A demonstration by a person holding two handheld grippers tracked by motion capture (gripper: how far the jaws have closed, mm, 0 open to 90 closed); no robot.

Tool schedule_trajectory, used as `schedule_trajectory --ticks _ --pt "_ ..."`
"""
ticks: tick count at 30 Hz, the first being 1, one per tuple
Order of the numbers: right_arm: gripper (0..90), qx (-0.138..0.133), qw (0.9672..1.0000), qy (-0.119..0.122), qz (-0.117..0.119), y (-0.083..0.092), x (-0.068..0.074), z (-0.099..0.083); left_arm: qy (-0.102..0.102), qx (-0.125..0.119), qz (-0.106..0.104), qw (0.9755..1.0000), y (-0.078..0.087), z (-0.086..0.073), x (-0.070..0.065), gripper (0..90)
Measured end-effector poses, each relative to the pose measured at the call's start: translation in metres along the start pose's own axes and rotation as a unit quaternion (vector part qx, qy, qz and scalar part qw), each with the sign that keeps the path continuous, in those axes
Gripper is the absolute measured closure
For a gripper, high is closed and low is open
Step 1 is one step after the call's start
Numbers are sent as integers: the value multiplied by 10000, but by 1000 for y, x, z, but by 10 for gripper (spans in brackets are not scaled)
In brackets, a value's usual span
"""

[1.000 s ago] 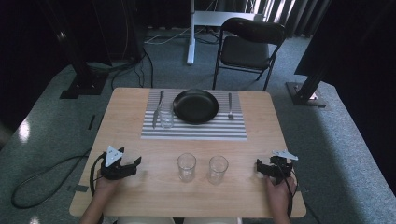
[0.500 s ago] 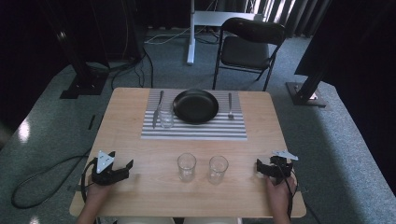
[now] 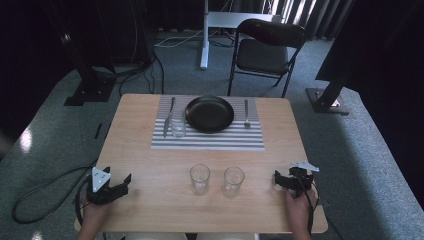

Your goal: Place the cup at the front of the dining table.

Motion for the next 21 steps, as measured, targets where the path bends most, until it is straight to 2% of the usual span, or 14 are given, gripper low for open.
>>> schedule_trajectory --ticks 4,9,12,15,19,20,21 --pt "118 -1 10000 -2 1 0 0 0 92 47 185 9998 4 -3 4 183" --pt "118 0 10000 -1 1 0 0 0 166 129 301 9993 8 -5 7 183" --pt "118 -1 10000 0 0 0 0 0 266 271 419 9984 11 -8 9 183" --pt "118 0 10000 1 0 0 0 0 372 405 390 9977 11 -10 11 183" --pt "118 0 10000 0 0 0 0 0 436 801 253 9955 5 -15 11 183" --pt "118 0 10000 0 0 0 0 0 436 801 253 9955 5 -15 11 183" --pt "118 -1 10000 0 0 0 0 0 428 957 252 9942 2 -17 11 183"
Point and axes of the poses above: each handheld gripper's, and its own axes: y roughly backward along the jaws, z roughly out of its top, x roughly to its left, the point moved 4 cm from there along -y, roughly forward along the jaws, and after that the axes turned 3 degrees about -z, right-handed, at the moved point
